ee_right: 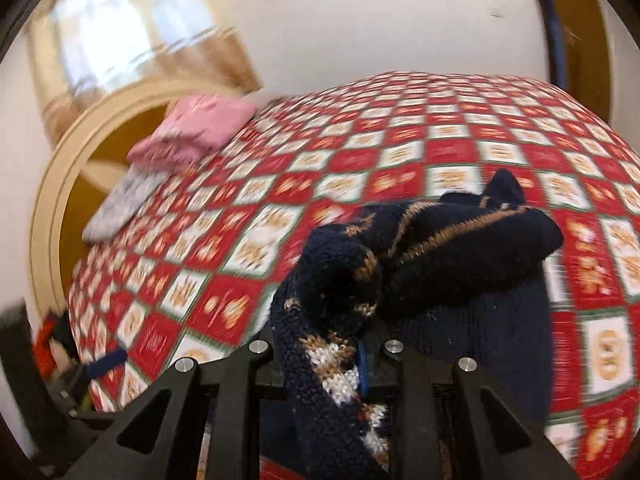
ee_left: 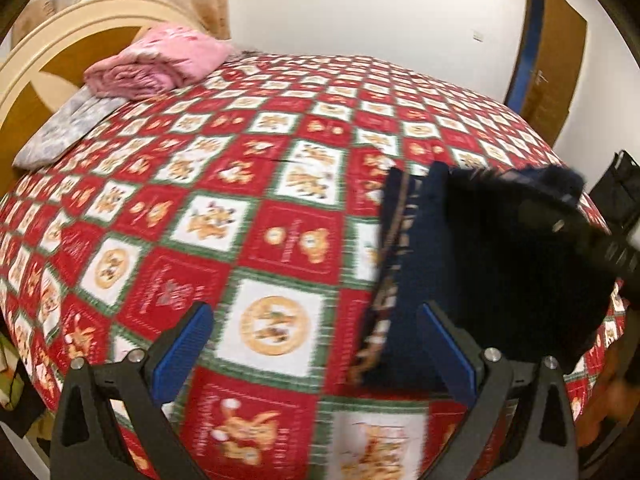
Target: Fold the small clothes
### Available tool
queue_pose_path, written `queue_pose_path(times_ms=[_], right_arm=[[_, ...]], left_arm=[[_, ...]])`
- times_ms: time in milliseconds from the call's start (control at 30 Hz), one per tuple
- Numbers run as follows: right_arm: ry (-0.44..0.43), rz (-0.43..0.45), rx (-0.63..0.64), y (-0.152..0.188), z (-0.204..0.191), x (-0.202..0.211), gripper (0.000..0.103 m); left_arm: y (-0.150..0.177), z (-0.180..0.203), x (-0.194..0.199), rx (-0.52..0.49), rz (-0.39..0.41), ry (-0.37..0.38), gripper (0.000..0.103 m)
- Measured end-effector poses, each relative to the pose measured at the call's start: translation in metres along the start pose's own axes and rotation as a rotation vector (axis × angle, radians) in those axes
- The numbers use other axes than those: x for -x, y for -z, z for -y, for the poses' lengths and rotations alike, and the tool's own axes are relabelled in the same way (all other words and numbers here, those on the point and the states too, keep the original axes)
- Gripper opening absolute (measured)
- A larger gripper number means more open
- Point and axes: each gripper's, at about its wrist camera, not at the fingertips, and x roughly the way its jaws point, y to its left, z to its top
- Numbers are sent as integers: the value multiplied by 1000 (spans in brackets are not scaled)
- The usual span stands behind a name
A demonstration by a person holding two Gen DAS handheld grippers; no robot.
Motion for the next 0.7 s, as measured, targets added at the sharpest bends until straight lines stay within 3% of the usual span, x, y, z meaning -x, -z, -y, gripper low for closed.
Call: queue_pose_path(times_ms=[67, 233, 500, 600, 700], right_arm=[[2, -21, 61, 15, -28, -20, 23], [67, -47, 141, 43, -54, -51, 23], [151, -5, 303, 63, -76, -46, 24], [141, -23, 305, 68, -75, -55, 28], [92, -38, 285, 64, -74, -57, 51]], left_arm=[[1, -13, -1, 19, 0, -14, 103], [5, -44, -4, 67, -5, -33, 103], [7, -55, -13, 94, -14, -10, 103], [7, -53, -14, 87, -21, -11, 103], [9, -55, -13, 88, -25, -10, 103]])
